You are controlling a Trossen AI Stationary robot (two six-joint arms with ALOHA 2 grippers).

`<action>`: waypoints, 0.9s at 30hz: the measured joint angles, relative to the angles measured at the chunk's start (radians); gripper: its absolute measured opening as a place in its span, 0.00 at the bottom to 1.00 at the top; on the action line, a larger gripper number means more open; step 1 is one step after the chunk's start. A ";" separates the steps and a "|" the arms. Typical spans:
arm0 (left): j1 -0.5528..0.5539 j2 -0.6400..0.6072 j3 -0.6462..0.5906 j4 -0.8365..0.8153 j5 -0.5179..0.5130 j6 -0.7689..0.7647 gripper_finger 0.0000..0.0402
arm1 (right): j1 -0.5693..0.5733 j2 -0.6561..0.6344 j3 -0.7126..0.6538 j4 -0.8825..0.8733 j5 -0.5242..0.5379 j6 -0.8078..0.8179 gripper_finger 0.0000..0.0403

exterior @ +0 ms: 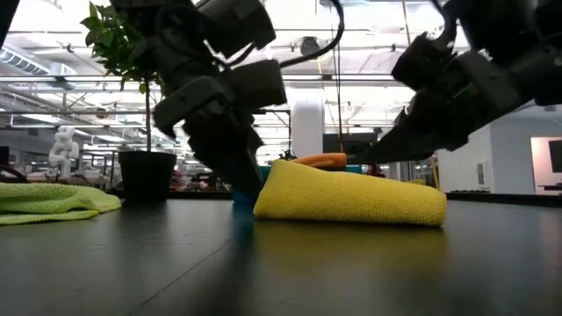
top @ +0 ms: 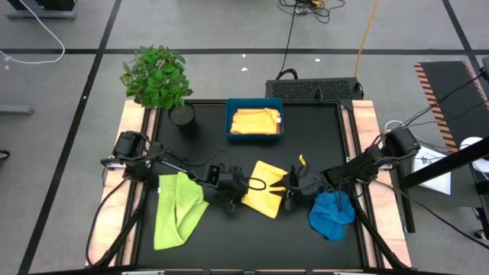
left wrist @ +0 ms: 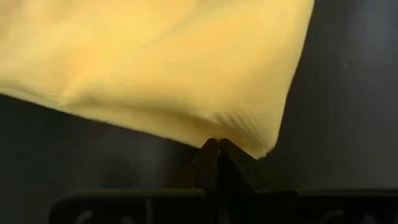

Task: Fold microfiber towels
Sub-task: Fold the yellow microfiber towel

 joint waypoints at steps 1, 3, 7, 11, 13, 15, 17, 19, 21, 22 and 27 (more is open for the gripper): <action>-0.002 0.000 -0.010 0.013 0.006 -0.002 0.05 | -0.011 0.009 0.000 0.005 0.000 -0.002 0.24; -0.008 0.000 -0.022 0.030 0.022 -0.001 0.03 | -0.035 0.030 0.000 0.018 -0.001 -0.003 0.24; -0.026 0.000 -0.026 0.029 0.026 0.002 0.01 | -0.089 0.077 0.000 0.068 -0.050 -0.006 0.24; -0.047 0.000 -0.026 0.070 0.026 0.013 0.03 | -0.139 0.136 0.001 0.141 -0.124 -0.006 0.24; -0.056 0.000 -0.026 0.101 0.026 0.026 0.05 | -0.156 0.157 0.001 0.154 -0.131 -0.006 0.24; -0.065 0.000 -0.026 0.128 0.026 0.031 0.06 | -0.173 0.171 0.001 0.157 -0.132 -0.006 0.24; -0.070 0.000 -0.026 0.156 0.026 0.034 0.07 | -0.186 0.181 0.001 0.157 -0.131 -0.005 0.24; -0.073 0.000 -0.026 0.167 0.026 0.035 0.08 | -0.195 0.187 0.001 0.159 -0.131 -0.004 0.24; -0.078 0.000 -0.026 0.164 0.026 0.043 0.08 | -0.202 0.188 0.001 0.158 -0.132 -0.003 0.24; -0.080 0.000 -0.026 0.161 0.026 0.049 0.08 | -0.204 0.188 0.001 0.158 -0.132 -0.003 0.24; -0.101 0.000 -0.026 0.154 0.048 0.061 0.08 | -0.204 0.188 0.001 0.154 -0.130 -0.003 0.24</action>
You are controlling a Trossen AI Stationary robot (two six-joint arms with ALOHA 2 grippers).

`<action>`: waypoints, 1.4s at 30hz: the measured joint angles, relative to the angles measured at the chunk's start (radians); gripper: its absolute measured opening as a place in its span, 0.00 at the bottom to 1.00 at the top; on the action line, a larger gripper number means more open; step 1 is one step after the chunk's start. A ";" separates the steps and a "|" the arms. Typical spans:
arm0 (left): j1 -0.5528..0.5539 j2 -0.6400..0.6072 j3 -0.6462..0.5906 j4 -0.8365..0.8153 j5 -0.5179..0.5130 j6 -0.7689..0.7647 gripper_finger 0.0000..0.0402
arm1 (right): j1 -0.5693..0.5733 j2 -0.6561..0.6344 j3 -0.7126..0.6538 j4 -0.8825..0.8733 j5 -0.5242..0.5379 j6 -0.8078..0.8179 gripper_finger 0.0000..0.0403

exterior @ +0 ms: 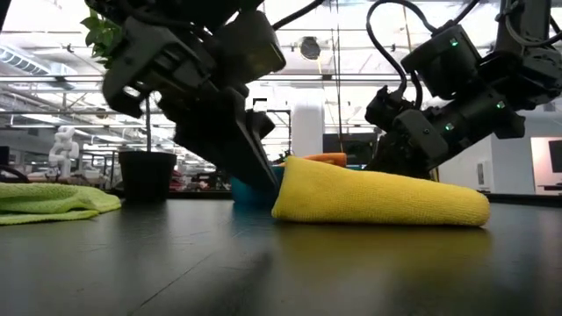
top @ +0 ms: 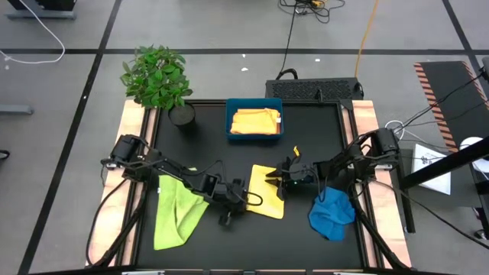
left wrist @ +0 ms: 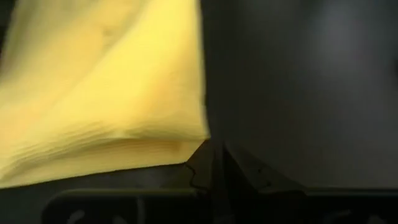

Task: Fold microfiber towels
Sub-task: Fold the yellow microfiber towel

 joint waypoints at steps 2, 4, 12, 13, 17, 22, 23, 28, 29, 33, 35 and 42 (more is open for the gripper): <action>-0.009 0.000 0.000 0.001 0.019 0.006 0.08 | -0.002 0.000 0.000 -0.009 0.000 0.001 0.24; -0.018 0.000 0.000 0.000 0.038 0.006 0.08 | -0.006 0.000 0.000 -0.018 0.003 0.012 0.24; -0.071 0.000 0.000 -0.003 0.180 -0.035 0.08 | -0.026 0.000 0.000 -0.033 0.031 0.029 0.24; -0.081 0.000 0.000 -0.007 0.187 -0.039 0.08 | -0.026 0.000 0.000 -0.033 0.031 0.029 0.24; -0.102 -0.017 0.000 -0.051 0.143 -0.048 0.08 | -0.026 0.000 0.000 -0.033 0.031 0.029 0.24; -0.097 -0.062 0.001 -0.071 -0.164 -0.081 0.08 | -0.026 0.000 0.000 -0.032 0.030 0.028 0.24; -0.090 -0.062 0.001 -0.076 -0.220 -0.097 0.08 | -0.026 0.000 0.000 -0.033 0.029 0.028 0.24; -0.033 -0.048 0.001 -0.098 -0.318 -0.182 0.08 | -0.026 0.000 0.000 -0.034 0.029 0.031 0.24; -0.022 -0.039 0.001 -0.095 -0.318 -0.195 0.08 | -0.026 0.000 0.000 -0.033 0.029 0.031 0.24; 0.006 0.001 0.000 -0.019 -0.296 -0.209 0.08 | -0.026 0.000 0.000 -0.033 0.029 0.030 0.24; 0.013 0.023 0.000 0.012 -0.259 -0.202 0.08 | -0.026 0.000 0.000 -0.034 0.029 0.029 0.24; 0.005 0.060 0.000 0.117 -0.157 -0.138 0.08 | -0.026 0.000 0.000 -0.039 0.029 0.028 0.24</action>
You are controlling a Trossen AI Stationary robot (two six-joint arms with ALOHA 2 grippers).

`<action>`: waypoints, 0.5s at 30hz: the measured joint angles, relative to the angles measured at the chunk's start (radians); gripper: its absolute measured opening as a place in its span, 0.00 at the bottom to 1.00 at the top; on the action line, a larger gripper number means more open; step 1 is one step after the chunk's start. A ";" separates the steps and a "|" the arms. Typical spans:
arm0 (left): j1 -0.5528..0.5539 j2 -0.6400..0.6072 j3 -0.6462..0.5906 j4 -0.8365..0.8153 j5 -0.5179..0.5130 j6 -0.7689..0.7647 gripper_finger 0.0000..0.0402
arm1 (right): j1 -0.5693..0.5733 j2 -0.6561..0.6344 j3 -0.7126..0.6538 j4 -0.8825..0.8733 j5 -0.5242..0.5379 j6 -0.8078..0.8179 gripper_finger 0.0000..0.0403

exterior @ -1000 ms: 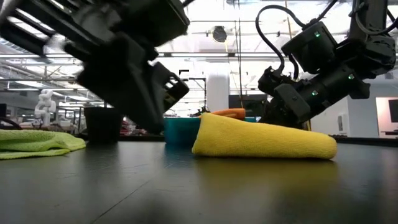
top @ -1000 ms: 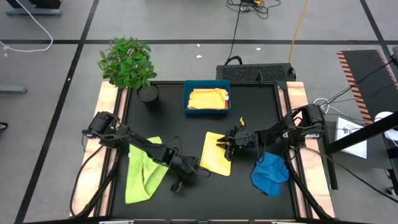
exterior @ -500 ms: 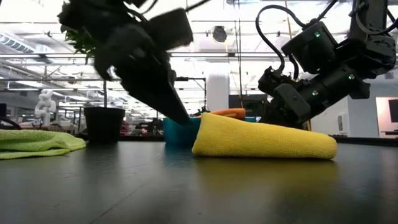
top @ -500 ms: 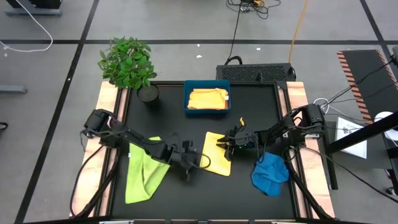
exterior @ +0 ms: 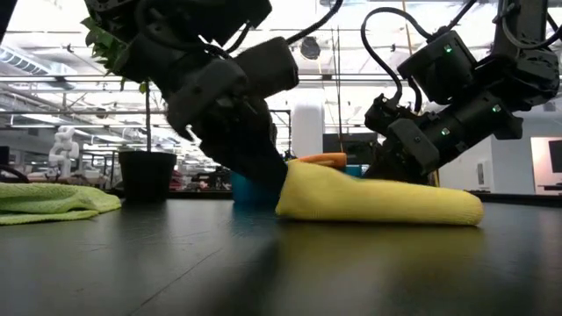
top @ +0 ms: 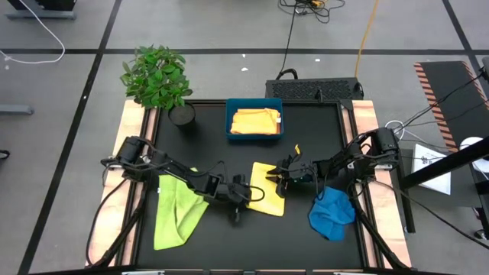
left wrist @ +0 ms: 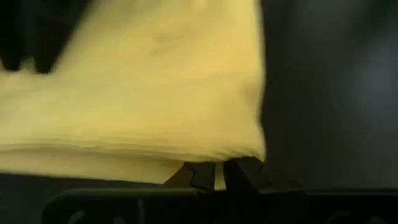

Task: Fold microfiber towels
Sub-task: Fold the yellow microfiber towel

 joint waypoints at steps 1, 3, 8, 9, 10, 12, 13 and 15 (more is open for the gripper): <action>-0.006 0.001 0.000 0.007 0.011 0.010 0.08 | 0.000 0.000 0.000 -0.001 0.000 0.000 0.24; -0.019 0.001 0.000 0.020 0.032 0.032 0.08 | 0.000 0.000 0.000 -0.004 0.000 0.000 0.24; -0.049 0.001 0.000 0.001 0.076 0.050 0.08 | 0.000 0.000 0.000 -0.007 -0.003 0.000 0.24; -0.053 0.001 0.000 -0.007 0.076 0.044 0.08 | 0.000 0.000 0.000 -0.007 -0.003 0.000 0.24; -0.056 0.001 0.000 -0.017 0.075 0.039 0.08 | 0.000 0.000 0.000 -0.007 -0.003 0.000 0.24; -0.059 0.001 0.000 -0.052 0.074 0.031 0.08 | 0.000 0.000 0.000 -0.007 -0.003 0.000 0.24; -0.059 0.001 0.000 -0.069 0.069 0.027 0.08 | 0.000 0.000 0.000 -0.007 -0.003 0.000 0.24; -0.059 -0.012 0.000 -0.112 0.041 0.008 0.08 | 0.000 0.000 0.000 -0.007 -0.003 0.000 0.24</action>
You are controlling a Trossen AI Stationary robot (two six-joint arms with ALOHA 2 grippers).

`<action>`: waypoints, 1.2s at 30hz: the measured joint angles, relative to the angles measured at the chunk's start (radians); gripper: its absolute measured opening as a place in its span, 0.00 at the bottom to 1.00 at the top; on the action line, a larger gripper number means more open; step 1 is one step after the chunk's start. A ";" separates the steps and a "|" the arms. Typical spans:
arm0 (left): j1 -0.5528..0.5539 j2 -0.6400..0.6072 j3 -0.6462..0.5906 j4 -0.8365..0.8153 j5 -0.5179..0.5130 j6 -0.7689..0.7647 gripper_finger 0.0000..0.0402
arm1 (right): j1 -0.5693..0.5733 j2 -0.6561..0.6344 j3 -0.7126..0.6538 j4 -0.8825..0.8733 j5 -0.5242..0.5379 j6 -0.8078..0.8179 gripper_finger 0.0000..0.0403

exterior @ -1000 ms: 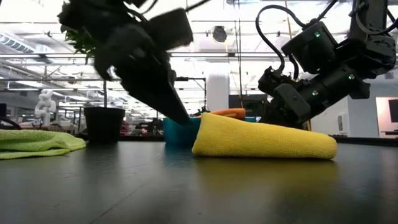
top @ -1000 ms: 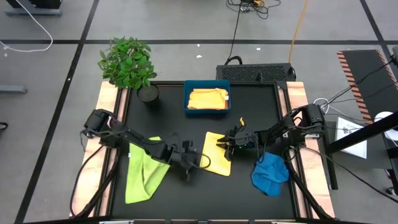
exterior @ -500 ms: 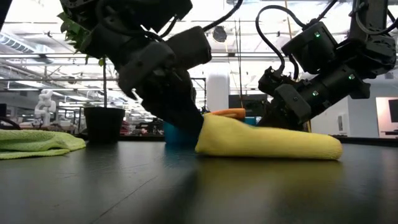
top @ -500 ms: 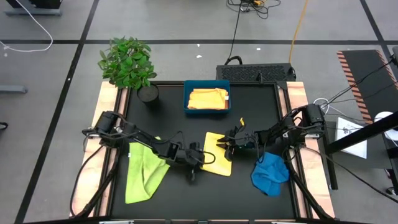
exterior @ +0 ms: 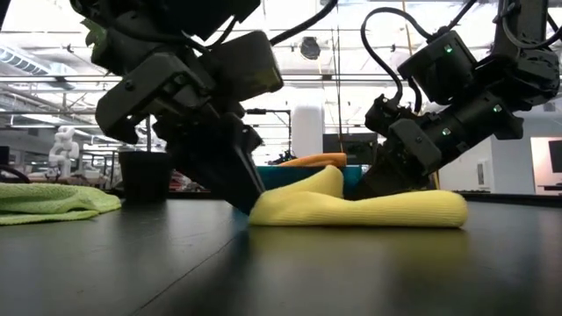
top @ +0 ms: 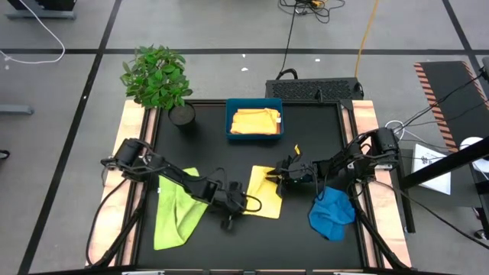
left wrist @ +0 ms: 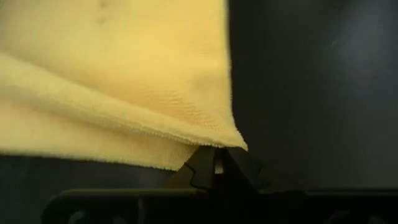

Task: Fold microfiber towels
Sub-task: Fold the yellow microfiber towel, then put the yellow microfiber towel into the blue blue bin

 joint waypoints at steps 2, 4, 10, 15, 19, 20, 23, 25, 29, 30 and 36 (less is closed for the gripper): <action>0.000 -0.017 0.000 -0.047 -0.032 -0.012 0.08 | 0.000 0.000 0.000 -0.001 0.001 0.001 0.24; 0.002 -0.039 0.000 -0.107 -0.072 -0.021 0.08 | 0.000 0.000 0.000 -0.001 0.001 0.007 0.24; 0.002 -0.118 0.000 -0.174 -0.205 -0.029 0.08 | 0.000 0.000 0.000 0.002 0.002 0.010 0.24; 0.002 -0.177 0.000 -0.183 -0.306 -0.030 0.08 | 0.000 -0.012 -0.002 0.013 0.001 -0.005 0.24; 0.003 -0.191 0.000 -0.155 -0.308 -0.015 0.08 | 0.000 -0.069 -0.002 0.006 0.001 -0.036 0.24; 0.002 -0.191 0.000 -0.147 -0.302 -0.002 0.08 | 0.000 -0.089 -0.002 0.004 0.002 -0.049 0.24; -0.011 -0.190 0.000 -0.127 -0.301 0.044 0.08 | 0.007 -0.150 -0.001 -0.003 0.003 -0.086 0.24; -0.019 -0.187 0.000 -0.125 -0.300 0.055 0.08 | 0.017 -0.190 -0.001 -0.017 0.003 -0.119 0.24; -0.029 -0.186 0.000 -0.107 -0.298 0.061 0.08 | 0.070 -0.242 -0.001 -0.026 -0.013 -0.193 0.24; -0.031 -0.186 0.000 -0.097 -0.287 0.067 0.08 | 0.089 -0.246 -0.001 -0.017 -0.027 -0.205 0.24; -0.034 -0.186 0.000 -0.042 -0.174 0.127 0.09 | 0.200 -0.247 -0.001 -0.006 -0.026 -0.237 0.24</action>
